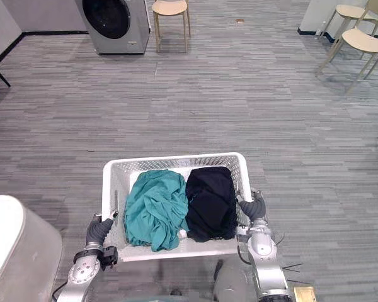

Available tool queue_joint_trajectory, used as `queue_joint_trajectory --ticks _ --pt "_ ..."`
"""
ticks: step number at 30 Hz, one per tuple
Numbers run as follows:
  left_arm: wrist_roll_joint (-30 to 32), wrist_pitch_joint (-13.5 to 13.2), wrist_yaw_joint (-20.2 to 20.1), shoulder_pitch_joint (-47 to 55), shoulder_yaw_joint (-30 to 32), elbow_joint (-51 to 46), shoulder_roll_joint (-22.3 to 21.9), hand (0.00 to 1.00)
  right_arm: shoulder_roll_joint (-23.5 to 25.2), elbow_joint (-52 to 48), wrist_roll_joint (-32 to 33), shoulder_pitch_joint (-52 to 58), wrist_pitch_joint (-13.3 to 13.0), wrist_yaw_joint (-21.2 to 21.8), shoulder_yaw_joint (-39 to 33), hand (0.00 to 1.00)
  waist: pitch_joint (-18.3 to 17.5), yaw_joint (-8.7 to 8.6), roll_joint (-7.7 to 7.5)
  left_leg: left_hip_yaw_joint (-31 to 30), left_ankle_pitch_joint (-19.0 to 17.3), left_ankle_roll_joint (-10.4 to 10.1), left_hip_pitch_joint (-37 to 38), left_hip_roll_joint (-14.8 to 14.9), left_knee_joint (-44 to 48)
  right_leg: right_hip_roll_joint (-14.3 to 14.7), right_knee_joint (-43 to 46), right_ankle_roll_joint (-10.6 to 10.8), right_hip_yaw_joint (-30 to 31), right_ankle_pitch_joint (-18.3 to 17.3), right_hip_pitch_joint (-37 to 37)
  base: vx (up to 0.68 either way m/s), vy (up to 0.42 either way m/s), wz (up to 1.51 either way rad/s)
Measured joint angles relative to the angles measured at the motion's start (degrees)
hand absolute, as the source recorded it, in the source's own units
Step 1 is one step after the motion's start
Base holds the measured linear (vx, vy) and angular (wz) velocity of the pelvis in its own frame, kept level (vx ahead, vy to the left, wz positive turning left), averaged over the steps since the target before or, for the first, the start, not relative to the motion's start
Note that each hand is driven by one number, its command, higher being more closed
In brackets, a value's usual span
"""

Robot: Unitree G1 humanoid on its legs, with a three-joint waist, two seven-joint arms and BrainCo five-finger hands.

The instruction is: Pick up the laundry basket with both hands and put the clothes into the washing machine.

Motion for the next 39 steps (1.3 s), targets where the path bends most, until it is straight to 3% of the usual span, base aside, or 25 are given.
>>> queue_joint_trajectory --ticks 2,3,4,5,6,7,8,11,14,17,18,19,21,23,24,25,26,27,31,32,35,36,37,38,39 --pt "0.5 0.0 0.1 -0.6 -1.0 0.6 0.2 1.00 -0.3 0.3 0.0 0.3 0.0 -0.2 -0.1 1.00 0.0 -1.12 -0.83 -1.6 -1.9 -3.2 5.1 0.2 -0.7 -0.7 -0.7 -2.7 0.5 5.9 -0.3 0.72 -0.214 0.49" --pt "1.1 0.5 0.1 -0.9 -1.4 1.5 -1.1 1.00 -1.5 1.2 0.0 0.3 0.1 -0.3 -0.4 1.00 -1.1 -1.23 1.35 -2.1 -2.1 -3.6 5.2 3.0 2.8 0.1 5.9 -5.0 -0.7 10.0 -1.9 0.62 -0.177 0.24" --pt "1.5 0.6 0.0 -0.9 -1.7 1.6 -1.7 1.00 -1.7 1.2 0.0 0.4 0.1 -0.1 -0.9 1.00 -1.6 -1.21 2.65 -2.2 -1.8 -4.1 3.9 4.4 6.7 0.8 9.0 -5.1 -1.6 10.0 -2.7 0.74 -0.225 0.11" --pt "1.6 0.6 0.0 -1.3 -1.9 1.7 -2.6 1.00 -2.2 1.2 0.0 0.2 0.2 -0.1 -1.3 1.00 -1.3 -1.22 4.79 -2.0 1.1 -7.0 -0.1 7.7 18.2 3.2 13.6 -7.9 -3.7 6.8 -2.4 0.72 -0.289 -0.04" --pt "1.6 0.6 0.1 -1.3 -1.7 1.9 -3.0 1.00 -2.5 1.1 0.0 0.1 0.2 0.0 -1.2 1.00 -0.9 -0.69 5.73 -2.0 7.9 -7.6 -4.0 9.8 28.7 4.5 15.5 -8.9 -4.0 3.5 -0.8 0.87 -0.330 -0.28" --pt "1.5 0.8 0.0 -0.3 -1.5 2.1 -3.3 1.00 -2.9 0.6 0.0 0.5 0.7 0.0 -0.6 1.00 -0.6 0.61 6.18 -1.9 24.2 -9.2 -10.6 12.9 44.3 6.7 15.7 -9.5 -3.6 -0.2 4.4 0.74 -0.274 -0.31" --pt "1.5 0.8 -0.1 -0.1 -1.7 2.0 -3.4 1.00 -2.9 0.0 0.0 1.2 0.9 -0.1 -0.7 1.00 -0.5 1.18 6.18 -1.7 22.9 -9.4 -13.6 14.4 51.1 7.2 15.4 -9.7 -3.6 -1.6 6.8 0.86 -0.236 -0.22" --pt "1.4 0.6 0.0 1.1 -1.6 -0.5 -3.5 1.00 -2.9 -3.6 0.1 2.5 0.9 -0.5 -0.6 1.00 0.4 2.57 4.77 2.1 14.2 -3.4 -25.2 15.9 62.3 7.4 11.9 -10.3 -1.6 -6.8 17.8 0.59 -0.116 -0.12" --pt "1.4 -0.3 -0.1 1.5 -1.6 -2.4 -3.9 1.00 -3.7 -3.6 0.6 1.0 0.8 -1.2 -0.6 1.00 0.9 4.49 3.67 5.4 8.0 -2.0 -34.9 11.8 45.5 6.6 3.9 -9.0 1.1 -8.2 27.7 0.69 0.010 -0.31" --pt "1.5 -0.4 -0.4 1.8 -1.4 -2.5 -4.7 1.00 -4.6 -0.5 1.3 -1.1 0.8 -1.4 -0.6 1.00 0.9 5.28 3.95 5.9 12.9 -8.0 -37.0 6.6 10.9 4.7 -2.1 -5.8 2.9 -10.7 35.8 0.72 0.199 -0.28" --pt "1.5 0.0 -0.9 1.8 -1.4 -2.5 -4.7 1.00 -4.5 1.0 1.4 -1.6 0.8 -1.5 -0.6 1.00 0.9 6.21 4.10 7.3 19.3 -7.1 -37.1 6.9 8.3 4.5 -4.0 -4.2 4.1 -11.9 39.0 0.68 0.245 -0.49" --pt "1.6 0.8 -0.9 1.6 -1.4 -2.5 -4.1 1.00 -4.2 2.3 1.5 -1.9 0.9 -1.6 -0.6 1.00 0.1 7.21 2.42 9.0 21.7 -1.0 -36.8 4.7 10.6 2.3 -4.7 -2.7 5.1 -13.2 41.2 0.57 0.211 -0.40" --pt "1.6 1.7 -1.2 1.5 -1.3 -2.5 -4.7 1.00 -4.3 3.7 1.5 -2.6 0.9 -1.3 -0.7 1.00 -0.3 7.03 0.40 10.8 17.3 7.1 -37.7 3.5 16.7 -1.3 -0.5 0.1 5.4 -13.2 40.5 0.85 0.329 -0.11" --pt "1.6 2.0 -1.2 2.0 -1.9 -2.4 -4.8 1.00 -4.3 5.7 1.0 -3.0 0.9 -1.1 -1.1 1.00 -0.8 7.19 -0.63 12.2 11.7 7.7 -35.5 1.8 19.4 -3.9 15.6 5.2 7.1 -13.1 34.9 0.79 0.346 -0.13" --pt "1.6 2.2 -1.3 1.9 -2.0 -2.1 -4.2 1.00 -3.6 7.4 0.8 -3.3 0.8 -1.0 -1.2 1.00 -0.4 6.42 -1.18 12.0 7.6 7.3 -31.4 0.2 18.9 -5.5 32.4 10.0 9.2 -9.4 29.0 0.66 0.277 0.18" --pt "1.6 2.9 -1.2 1.3 -2.1 -1.3 -2.9 1.00 -2.6 8.8 0.6 -3.3 0.9 -1.0 -1.2 1.00 0.0 5.21 -2.06 11.3 5.5 7.4 -26.2 -2.3 17.6 -7.7 48.5 8.8 9.6 -8.4 24.0 0.66 0.249 0.31" --pt "1.6 3.2 -1.2 1.4 -2.1 -1.0 -2.5 1.00 -2.1 9.3 0.4 -3.0 0.9 -1.0 -1.1 1.00 0.0 4.65 -2.09 10.8 4.7 7.3 -23.3 -3.1 16.4 -8.5 54.0 7.5 8.9 -8.9 22.1 0.65 0.189 0.33" --pt "1.6 3.4 -1.1 1.9 -2.1 -0.9 -1.7 1.00 -1.6 10.1 0.2 -2.6 0.9 -0.9 -0.9 1.00 0.0 3.82 -1.52 10.2 4.3 7.1 -17.4 -3.9 12.7 -8.9 58.5 3.1 6.4 -11.3 18.4 0.52 0.135 0.16" --pt "1.6 3.2 -1.2 -0.1 -2.3 -0.7 0.2 1.00 -1.0 9.8 0.5 -2.6 0.8 0.0 -0.9 1.00 -0.4 1.99 0.11 6.8 3.8 6.0 -6.1 -3.7 2.2 -6.0 45.4 -2.5 -1.9 -15.0 5.8 0.63 0.095 0.34" --pt "1.6 3.2 -1.2 -0.9 -2.6 0.3 0.5 1.00 -1.0 9.8 0.6 -2.4 0.8 0.0 -1.0 1.00 -0.2 0.85 0.54 5.7 2.8 4.2 -3.4 -2.9 0.9 -3.5 33.2 -2.3 -2.8 -14.0 4.0 0.76 -0.036 0.62" --pt "1.6 3.2 -1.2 -1.2 -3.7 2.2 0.7 1.00 -1.2 9.7 0.5 -1.2 0.9 -0.1 -1.3 1.00 -0.6 -0.35 -0.86 2.9 0.3 -0.2 4.5 -3.3 -1.9 -0.2 2.7 -1.3 -1.1 -1.3 2.7 0.70 -0.097 0.63" --pt "1.6 3.2 -1.2 -0.9 -4.4 2.3 1.1 1.00 -1.1 9.6 0.5 -0.2 0.9 -0.1 -1.2 1.00 -1.3 -0.82 -2.01 1.4 -0.6 -1.6 7.2 -4.0 -2.7 -0.9 1.4 -2.7 -0.5 -0.3 2.0 0.82 -0.170 0.83" --pt "1.9 3.2 -1.2 -0.4 -4.8 2.9 -0.2 1.00 -2.1 9.6 0.5 0.6 1.3 -0.1 -1.3 1.00 -2.4 -1.54 -0.03 0.0 -1.2 -2.5 9.0 -1.4 -0.4 0.4 8.6 -7.4 -0.1 8.5 0.4 0.69 -0.158 0.57" --pt "2.1 3.3 -1.2 -0.2 -4.7 2.9 -0.5 1.00 -2.1 9.6 0.5 0.6 1.4 0.0 -1.3 1.00 -2.6 -1.53 0.54 -0.2 -1.2 -2.6 8.7 -0.6 0.9 0.7 10.1 -7.3 -0.2 8.7 0.0 0.86 -0.211 0.23" --pt "2.7 3.2 -1.2 -0.4 -4.6 3.3 -1.3 1.00 -2.4 9.6 0.4 0.3 1.4 0.1 -1.6 1.00 -3.2 -1.27 3.64 -0.3 -0.8 -3.0 5.7 2.6 8.9 2.5 14.8 -8.2 -1.9 5.1 -0.7 0.82 -0.235 -0.07"
